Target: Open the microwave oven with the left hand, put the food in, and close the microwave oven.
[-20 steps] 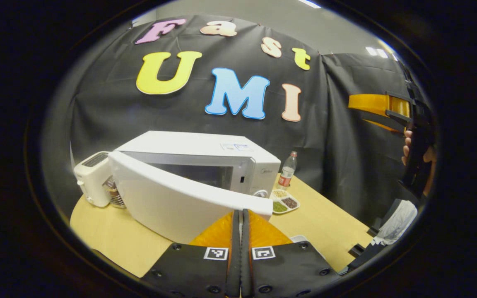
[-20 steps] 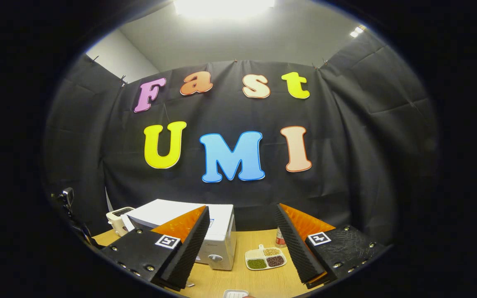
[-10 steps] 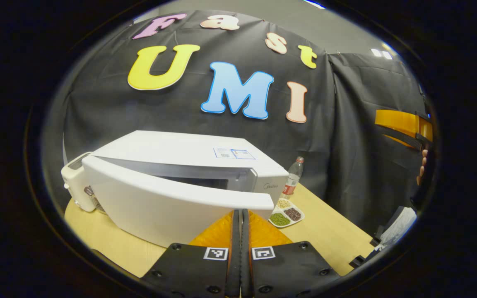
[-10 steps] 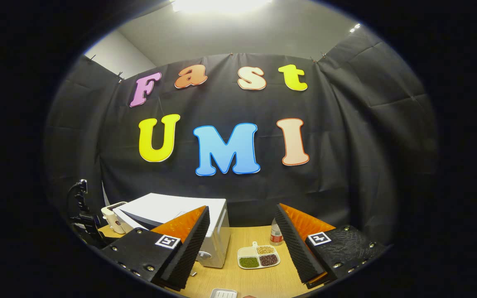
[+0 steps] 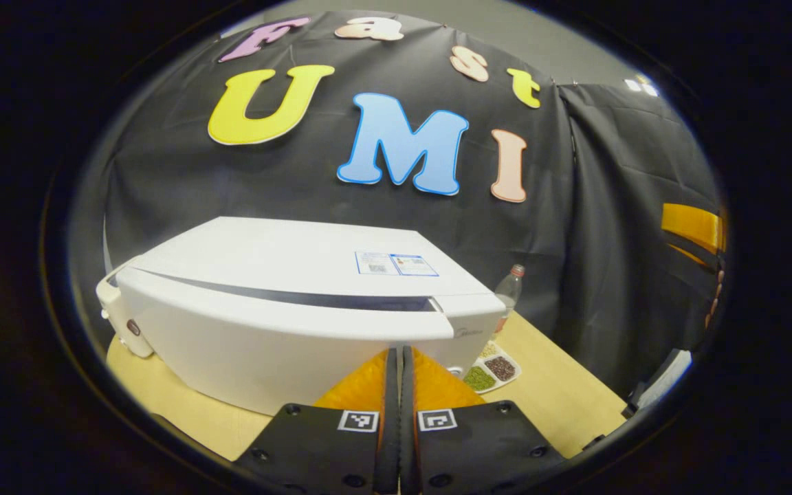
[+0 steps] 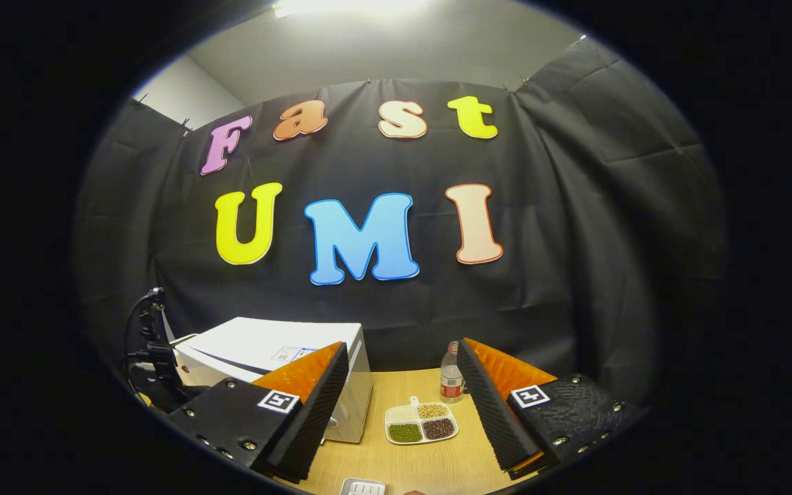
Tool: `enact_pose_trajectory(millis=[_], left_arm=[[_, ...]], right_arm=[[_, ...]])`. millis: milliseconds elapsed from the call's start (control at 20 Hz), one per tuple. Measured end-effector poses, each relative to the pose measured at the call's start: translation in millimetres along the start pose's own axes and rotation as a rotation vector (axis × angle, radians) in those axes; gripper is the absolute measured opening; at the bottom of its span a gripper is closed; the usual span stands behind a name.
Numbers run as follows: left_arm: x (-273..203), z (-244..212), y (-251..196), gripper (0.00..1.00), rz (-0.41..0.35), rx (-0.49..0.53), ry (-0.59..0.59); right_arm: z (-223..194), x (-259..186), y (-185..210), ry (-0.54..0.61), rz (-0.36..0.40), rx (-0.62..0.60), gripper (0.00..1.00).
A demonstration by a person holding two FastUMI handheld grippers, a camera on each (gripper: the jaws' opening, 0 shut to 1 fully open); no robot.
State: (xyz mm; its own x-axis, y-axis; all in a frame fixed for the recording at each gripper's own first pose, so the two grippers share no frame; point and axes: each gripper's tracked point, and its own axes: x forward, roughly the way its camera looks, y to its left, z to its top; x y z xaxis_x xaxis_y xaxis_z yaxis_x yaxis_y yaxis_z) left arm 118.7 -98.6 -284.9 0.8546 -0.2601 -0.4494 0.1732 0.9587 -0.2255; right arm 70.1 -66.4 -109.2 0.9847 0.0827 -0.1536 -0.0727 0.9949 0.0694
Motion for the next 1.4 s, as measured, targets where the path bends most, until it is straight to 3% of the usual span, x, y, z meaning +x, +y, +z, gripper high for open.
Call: enact_pose_trajectory(millis=[100, 200, 500, 800, 1050, 1200, 1250, 1400], left_arm=[[2.7, -9.1, -0.9, 0.07, 0.022, -0.029, 0.029], [5.9, -14.5, 4.1, 0.06, 0.039, 0.005, 0.030], [10.4, -13.7, 5.0, 0.07, 0.030, -0.043, 0.042], [13.6, -6.7, 7.2, 0.07, 0.012, -0.019, 0.022], [-37.9, 93.9, 22.6, 0.10, 0.044, 0.049, -0.199], [-92.4, 157.5, 41.2, 0.96, 0.073, 0.074, -0.312], [-107.1, 175.2, 51.0, 1.00, 0.100, 0.086, -0.339], [-151.0, 209.8, 71.7, 0.98, 0.147, 0.104, -0.382]], right_arm=[[-2.3, 1.9, -2.3, 0.008, -0.012, -0.002, 0.96], [-2.6, 4.1, -5.9, 0.008, -0.026, 0.002, 0.96], [-3.2, 13.6, -11.1, 0.011, -0.037, -0.006, 0.96], [-6.3, 15.6, -12.1, 0.013, -0.047, -0.013, 0.96], [20.6, 11.8, 1.6, -0.032, -0.050, -0.006, 0.96], [49.1, 16.3, 20.5, -0.065, -0.041, 0.048, 0.96], [57.3, 17.0, 26.6, -0.073, -0.033, 0.054, 0.96], [77.3, 12.2, 45.2, -0.074, -0.016, 0.045, 0.96]])
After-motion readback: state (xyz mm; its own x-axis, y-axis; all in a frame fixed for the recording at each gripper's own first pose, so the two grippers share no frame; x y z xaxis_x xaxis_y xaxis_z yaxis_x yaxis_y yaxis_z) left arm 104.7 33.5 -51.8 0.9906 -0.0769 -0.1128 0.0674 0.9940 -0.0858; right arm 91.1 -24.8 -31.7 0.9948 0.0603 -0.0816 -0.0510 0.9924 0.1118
